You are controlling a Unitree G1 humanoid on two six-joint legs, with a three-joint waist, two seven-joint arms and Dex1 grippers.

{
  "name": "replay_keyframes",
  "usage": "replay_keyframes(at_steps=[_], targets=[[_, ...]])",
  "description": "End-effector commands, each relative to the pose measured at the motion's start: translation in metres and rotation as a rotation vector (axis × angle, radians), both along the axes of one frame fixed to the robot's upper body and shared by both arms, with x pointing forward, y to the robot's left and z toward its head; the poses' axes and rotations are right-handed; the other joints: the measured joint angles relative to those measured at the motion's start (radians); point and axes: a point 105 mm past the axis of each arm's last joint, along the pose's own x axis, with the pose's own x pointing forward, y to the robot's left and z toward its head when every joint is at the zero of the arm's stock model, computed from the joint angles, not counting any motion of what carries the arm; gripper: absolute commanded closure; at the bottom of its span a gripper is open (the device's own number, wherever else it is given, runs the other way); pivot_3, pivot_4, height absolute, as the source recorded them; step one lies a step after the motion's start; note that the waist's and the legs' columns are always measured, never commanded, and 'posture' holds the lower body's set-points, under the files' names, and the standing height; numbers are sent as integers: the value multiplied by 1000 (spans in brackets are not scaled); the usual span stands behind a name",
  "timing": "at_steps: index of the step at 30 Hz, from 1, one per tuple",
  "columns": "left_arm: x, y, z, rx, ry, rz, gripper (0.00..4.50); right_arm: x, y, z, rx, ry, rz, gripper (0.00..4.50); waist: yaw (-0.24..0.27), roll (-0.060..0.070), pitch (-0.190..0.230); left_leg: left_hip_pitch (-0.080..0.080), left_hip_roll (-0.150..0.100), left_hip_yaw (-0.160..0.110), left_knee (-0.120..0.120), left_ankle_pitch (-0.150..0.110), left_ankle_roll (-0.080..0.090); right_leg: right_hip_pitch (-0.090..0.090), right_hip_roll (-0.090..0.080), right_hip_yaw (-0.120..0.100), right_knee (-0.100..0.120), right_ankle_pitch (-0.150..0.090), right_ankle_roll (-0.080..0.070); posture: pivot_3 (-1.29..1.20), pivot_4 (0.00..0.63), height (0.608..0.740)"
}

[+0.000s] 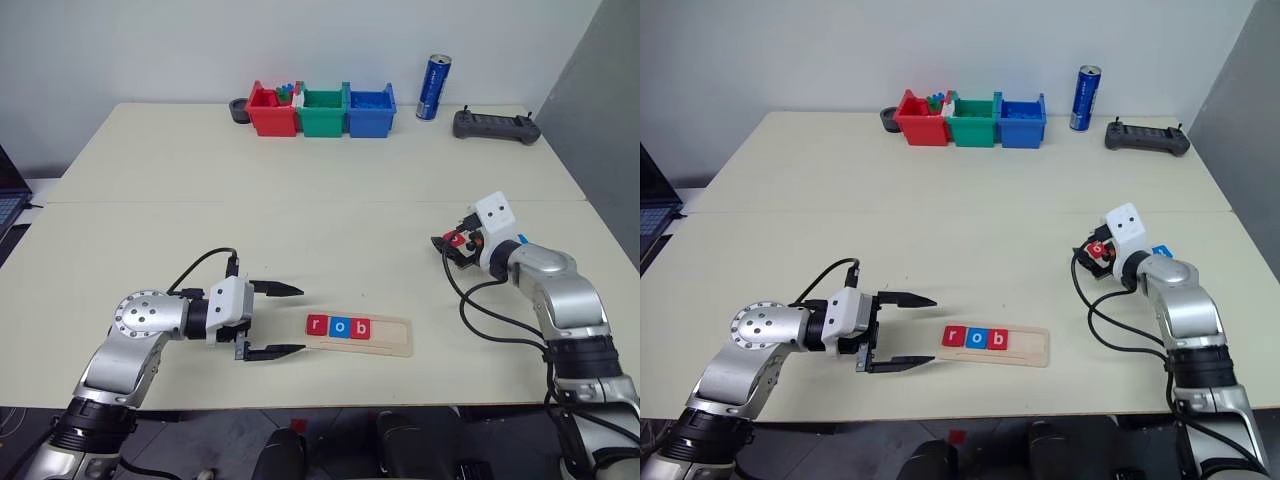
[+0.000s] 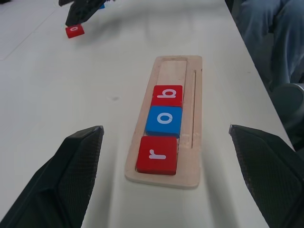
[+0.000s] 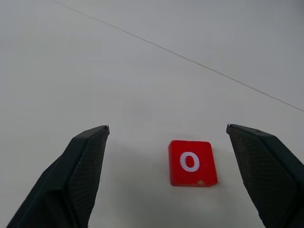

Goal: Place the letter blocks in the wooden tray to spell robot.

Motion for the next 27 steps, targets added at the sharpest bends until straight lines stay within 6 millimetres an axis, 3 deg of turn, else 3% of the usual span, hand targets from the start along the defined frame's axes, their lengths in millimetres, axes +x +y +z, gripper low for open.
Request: replay_keyframes(at_steps=[1, 8, 11, 17, 19, 23, 27], targets=[[-1, -5, 10, -14, -28, -21, 0, 12, -8, -1, -10, 1, -16, 215, -1, 0, 0, 0, 0, 0, 0, 0, 0, 0, 0, 0, 0, 0, 0, 0, 150, 740], [-2, -5, 8, -7, -25, -19, 0, 15, -19, -31, 65, 145, -82, 215, -4, 0, 0, 0, 0, 0, 0, 0, 0, 0, 0, 0, 0, 0, 0, 0, 150, 740], [-1, -4, 7, -6, -26, -16, 0, 13, -23, -37, 102, 173, -116, 839, -6, 0, 0, 1, 0, 0, 0, 0, 0, 1, 0, 0, 1, 0, 0, 0, 150, 740], [-1, -5, 3, -5, -21, -19, 0, 4, -22, -41, 111, 172, -141, 2903, -3, 0, 0, 1, 0, -1, 1, 0, 0, 1, 0, 0, 1, 0, 0, 0, 150, 740], [-2, -6, 2, -4, -20, -27, 0, -1, -23, -33, 100, 131, -156, 3054, 2, 0, 0, 1, 0, -1, 1, 0, 0, 1, 0, 0, 0, 0, 0, 0, 150, 740], [-2, -5, 0, -6, -22, -32, 0, -44, -3, -13, 76, 15, -156, 3054, 14, 0, -1, -1, 0, -3, -1, 0, 0, 0, 0, -2, 0, 0, 0, 0, 150, 740], [-5, -8, -1, -9, -17, -47, 0, -93, 19, -22, 146, 72, -196, 3054, 8, 2, -1, -3, 0, -2, -1, 0, 0, -2, 0, -1, 0, -1, 0, 0, 150, 740]])
